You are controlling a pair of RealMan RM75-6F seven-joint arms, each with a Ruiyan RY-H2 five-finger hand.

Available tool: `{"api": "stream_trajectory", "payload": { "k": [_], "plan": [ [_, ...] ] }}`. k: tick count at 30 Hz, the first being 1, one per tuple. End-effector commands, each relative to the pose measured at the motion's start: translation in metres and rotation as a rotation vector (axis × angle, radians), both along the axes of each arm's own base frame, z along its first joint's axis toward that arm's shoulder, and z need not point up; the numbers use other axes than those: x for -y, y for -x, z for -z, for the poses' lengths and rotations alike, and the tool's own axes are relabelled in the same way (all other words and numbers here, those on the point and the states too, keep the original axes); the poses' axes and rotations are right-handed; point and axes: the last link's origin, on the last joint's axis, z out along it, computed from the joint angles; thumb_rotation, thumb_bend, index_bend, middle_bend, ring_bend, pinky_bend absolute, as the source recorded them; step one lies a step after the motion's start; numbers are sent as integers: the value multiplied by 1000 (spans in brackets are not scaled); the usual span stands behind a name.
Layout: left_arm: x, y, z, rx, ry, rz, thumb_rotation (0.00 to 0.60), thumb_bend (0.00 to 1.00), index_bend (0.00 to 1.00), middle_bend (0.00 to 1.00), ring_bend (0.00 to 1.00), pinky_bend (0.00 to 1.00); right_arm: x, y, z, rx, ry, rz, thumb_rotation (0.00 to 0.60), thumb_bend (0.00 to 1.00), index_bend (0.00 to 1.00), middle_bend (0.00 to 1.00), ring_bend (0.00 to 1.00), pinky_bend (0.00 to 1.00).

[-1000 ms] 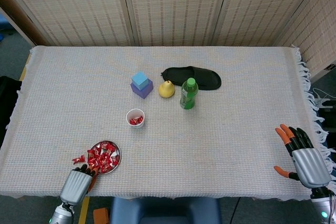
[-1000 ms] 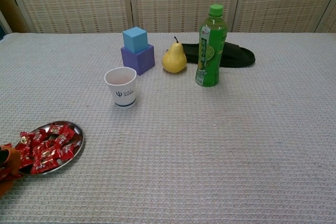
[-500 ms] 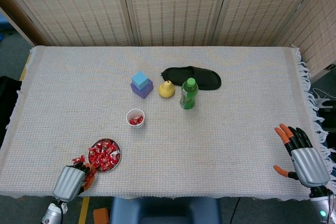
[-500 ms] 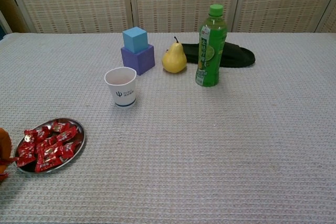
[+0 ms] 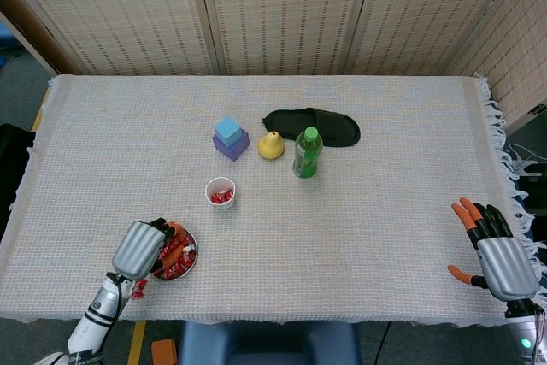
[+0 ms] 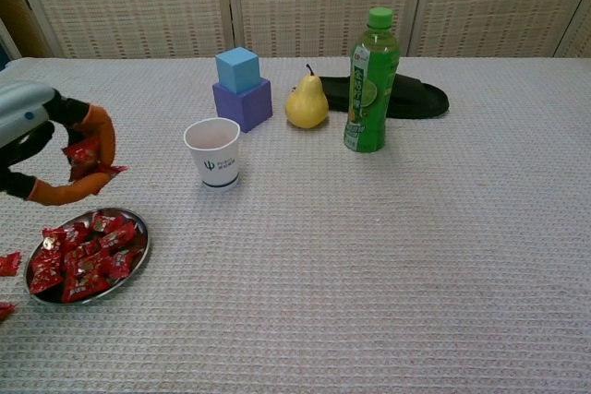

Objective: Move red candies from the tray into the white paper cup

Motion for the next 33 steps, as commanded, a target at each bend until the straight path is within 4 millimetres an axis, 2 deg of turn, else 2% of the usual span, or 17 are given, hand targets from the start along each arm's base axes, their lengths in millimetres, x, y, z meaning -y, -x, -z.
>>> {"api": "stream_trajectory", "payload": {
  "k": [1,5,10,14,18,33],
  "plan": [
    [-44,-48,18,66,90,-5,600,386,555,610,539,867,2,2,-1,2,4,10,600,24,0,0,0,0],
    [-74,-84,33,87,134,14,600,387,556,612,539,866,5,5,-5,5,20,30,600,24,0,0,0,0],
    [-95,-104,47,70,123,34,600,387,557,610,539,866,7,10,-8,5,35,60,600,25,0,0,0,0],
    [-119,-103,53,30,89,9,600,387,558,611,539,866,8,12,-11,5,47,69,600,24,0,0,0,0],
    [-131,-96,57,4,73,-15,600,387,559,610,539,866,9,13,-13,5,58,75,600,24,0,0,0,0],
    [-133,-83,59,-91,43,12,600,385,538,602,538,857,7,11,-13,35,19,54,600,24,0,0,0,0]
  ]
}}
